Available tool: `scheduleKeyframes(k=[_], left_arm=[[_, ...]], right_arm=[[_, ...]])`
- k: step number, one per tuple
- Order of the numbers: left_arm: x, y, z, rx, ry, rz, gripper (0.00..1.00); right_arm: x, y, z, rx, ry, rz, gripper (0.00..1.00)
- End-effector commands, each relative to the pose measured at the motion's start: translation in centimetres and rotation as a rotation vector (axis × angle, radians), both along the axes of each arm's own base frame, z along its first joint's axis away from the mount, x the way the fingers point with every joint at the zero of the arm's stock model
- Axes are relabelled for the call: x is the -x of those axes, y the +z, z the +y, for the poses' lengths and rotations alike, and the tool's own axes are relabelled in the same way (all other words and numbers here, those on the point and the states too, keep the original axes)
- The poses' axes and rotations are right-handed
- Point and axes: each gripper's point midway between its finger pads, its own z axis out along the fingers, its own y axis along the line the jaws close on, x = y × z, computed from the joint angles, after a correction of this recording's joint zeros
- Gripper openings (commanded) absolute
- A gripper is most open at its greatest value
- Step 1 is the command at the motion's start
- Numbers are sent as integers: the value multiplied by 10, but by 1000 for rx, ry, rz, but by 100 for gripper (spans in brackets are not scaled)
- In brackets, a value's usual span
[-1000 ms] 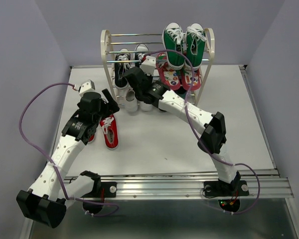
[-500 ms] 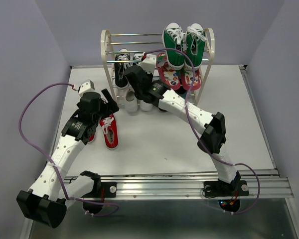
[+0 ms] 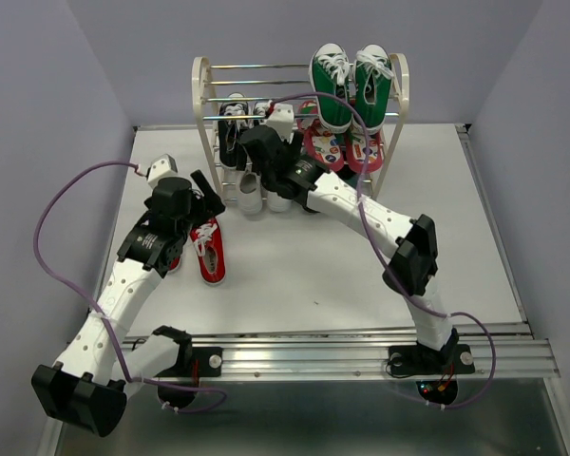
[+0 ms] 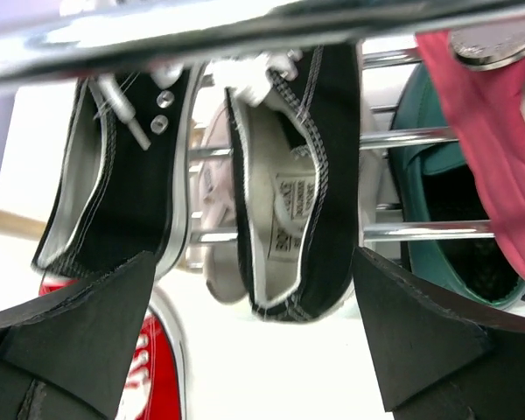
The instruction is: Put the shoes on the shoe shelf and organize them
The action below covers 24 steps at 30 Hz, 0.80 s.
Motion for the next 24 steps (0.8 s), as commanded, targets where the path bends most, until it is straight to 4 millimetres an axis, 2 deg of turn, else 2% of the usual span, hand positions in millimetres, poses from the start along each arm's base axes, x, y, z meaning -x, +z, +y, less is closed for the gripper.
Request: scheduleKeyframes(k=[1, 2, 3, 4, 5, 6, 7, 8, 11, 12, 13, 16, 17, 19, 22, 23, 24], left_arm=[[9, -10, 16, -12, 82, 8, 99], [10, -12, 22, -21, 118, 14, 99], [14, -20, 26, -10, 154, 43, 99], [15, -22, 31, -13, 184, 46, 99], [16, -24, 31, -12, 191, 53, 99], [15, -23, 32, -14, 196, 50, 99], [16, -23, 34, -19, 201, 53, 99], [16, -21, 38, -29, 219, 49, 99], [20, -14, 47, -48, 260, 40, 99], [22, -10, 50, -50, 268, 34, 99], [23, -7, 53, -59, 277, 27, 99], [27, 6, 60, -66, 303, -3, 99], [29, 9, 64, -75, 319, -13, 99], [32, 18, 68, -78, 331, -31, 99], [36, 27, 69, -68, 333, -49, 99], [37, 29, 70, -59, 339, -56, 99], [38, 32, 70, -51, 339, -73, 99]], right_arm=[[25, 58, 3, -80, 160, -65, 100], [28, 58, 2, -58, 184, -67, 100], [33, 49, 2, -41, 216, -49, 100], [41, 58, -1, -43, 246, -58, 100], [49, 57, 1, -15, 289, -60, 100], [54, 58, 0, -5, 317, -60, 100], [61, 45, 0, 19, 360, -34, 100], [76, 54, 2, 44, 411, -55, 100], [99, 48, 2, 131, 484, -66, 100], [111, 55, 4, 117, 537, -72, 100], [124, 44, 9, 123, 582, -48, 100], [159, 33, 28, 86, 711, -19, 100], [167, 14, 32, 106, 737, 7, 100], [182, -9, 50, 122, 782, 38, 100], [192, -33, 71, 159, 805, 65, 100], [193, -51, 81, 174, 810, 88, 100], [197, -56, 93, 140, 822, 87, 100]])
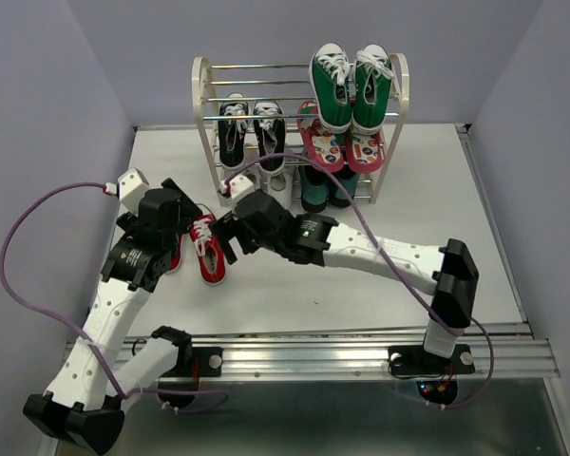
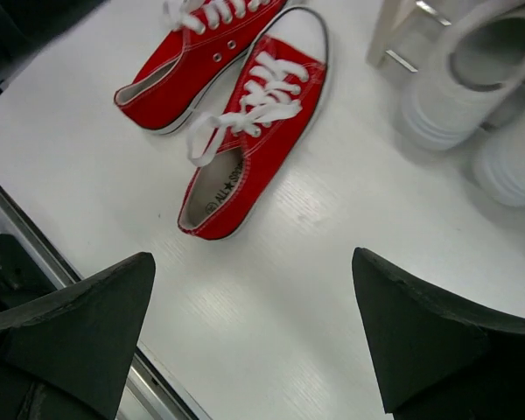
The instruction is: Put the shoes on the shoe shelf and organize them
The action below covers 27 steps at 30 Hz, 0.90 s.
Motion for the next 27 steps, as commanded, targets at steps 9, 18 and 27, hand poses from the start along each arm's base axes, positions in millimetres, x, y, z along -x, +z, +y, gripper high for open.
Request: scheduleKeyframes(k=[9, 18, 27], left_arm=[[8, 28, 14, 2, 52, -98, 99], [4, 32, 7, 3, -2, -126, 99], [0, 29, 0, 42, -12, -148, 99]], right_arm=[[29, -100, 106, -101, 191, 189, 100], [13, -144, 118, -27, 99, 236, 95], [4, -159, 103, 13, -53, 243, 1]])
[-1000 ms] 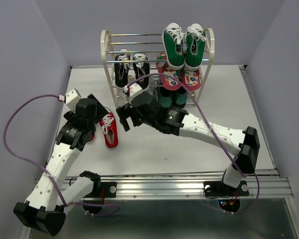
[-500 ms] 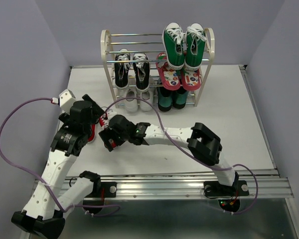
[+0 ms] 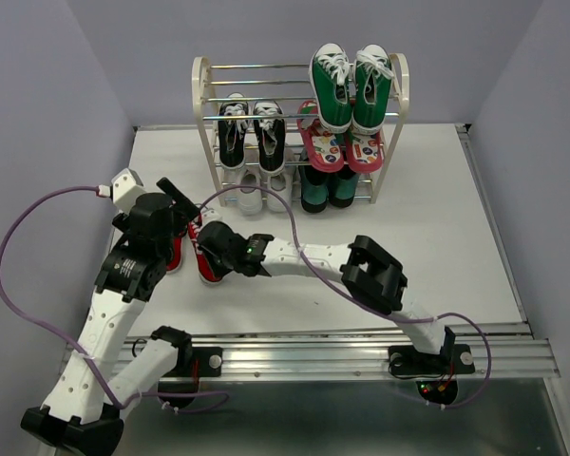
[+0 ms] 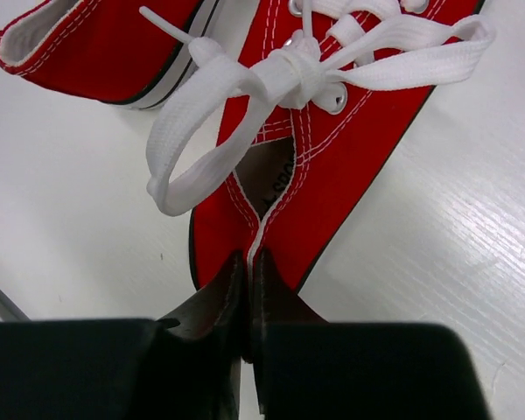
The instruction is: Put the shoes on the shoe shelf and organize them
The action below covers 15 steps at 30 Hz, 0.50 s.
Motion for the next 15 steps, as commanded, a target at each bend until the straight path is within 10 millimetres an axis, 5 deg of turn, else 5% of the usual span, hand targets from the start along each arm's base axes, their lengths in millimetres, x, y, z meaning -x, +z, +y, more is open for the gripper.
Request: scheduleKeyframes(k=[1, 7, 9, 10, 12, 14, 15], left_arm=[[-3, 7, 0, 23, 6, -53, 99], [-8, 3, -5, 38, -7, -54, 99], [-10, 4, -8, 51, -14, -63, 99], [-11, 4, -9, 55, -21, -65, 99], [-12, 6, -11, 62, -23, -76, 99], [-13, 5, -11, 62, -25, -75, 99], [-13, 5, -11, 63, -24, -72, 99]], right_arm=[[-16, 23, -1, -39, -114, -68, 1], [-20, 45, -49, 15, -183, -156, 1], [-13, 38, -68, 49, -178, -155, 1], [-10, 56, -76, 26, -173, -171, 1], [-3, 49, -99, 90, -114, -206, 1], [1, 78, -117, 69, -95, -256, 1], [4, 75, -132, 101, -80, -275, 1]])
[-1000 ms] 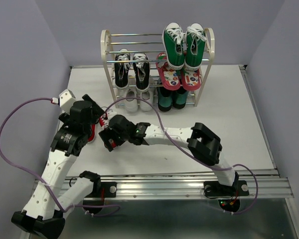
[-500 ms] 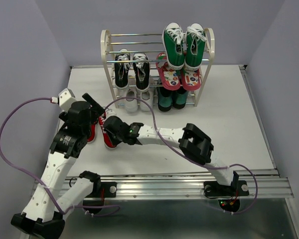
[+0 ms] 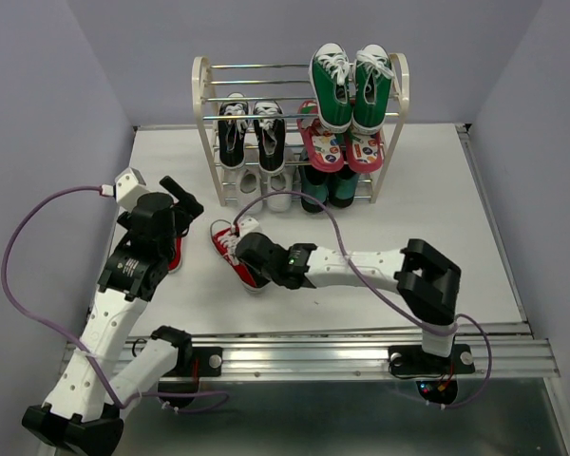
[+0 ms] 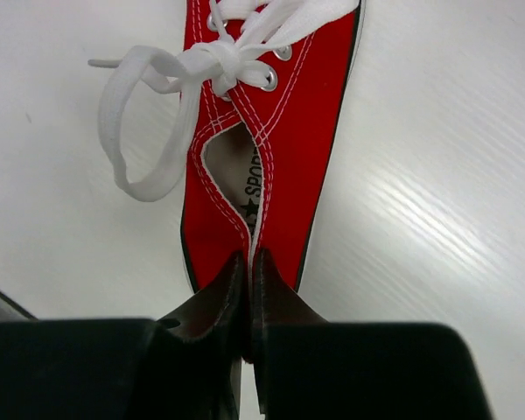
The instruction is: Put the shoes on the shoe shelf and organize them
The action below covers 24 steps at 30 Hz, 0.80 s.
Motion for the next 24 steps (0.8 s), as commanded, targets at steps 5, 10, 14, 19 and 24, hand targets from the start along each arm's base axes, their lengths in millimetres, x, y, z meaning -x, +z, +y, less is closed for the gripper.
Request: scheduleKeyframes(k=[5, 10, 14, 19, 24], left_arm=[[-6, 3, -5, 30, -11, -38, 99], [-8, -4, -6, 32, -10, -17, 99], [-13, -7, -13, 46, -33, 1, 99], [-15, -9, -12, 51, -21, -2, 99], [-17, -13, -14, 45, -31, 3, 99]], right_arm=[[5, 150, -74, -156, 38, -295, 1], [13, 209, -101, -248, 35, -373, 1], [13, 249, -117, -284, 20, -434, 1], [6, 314, -137, -343, -54, -532, 1], [-10, 366, -148, -353, -158, -631, 1]])
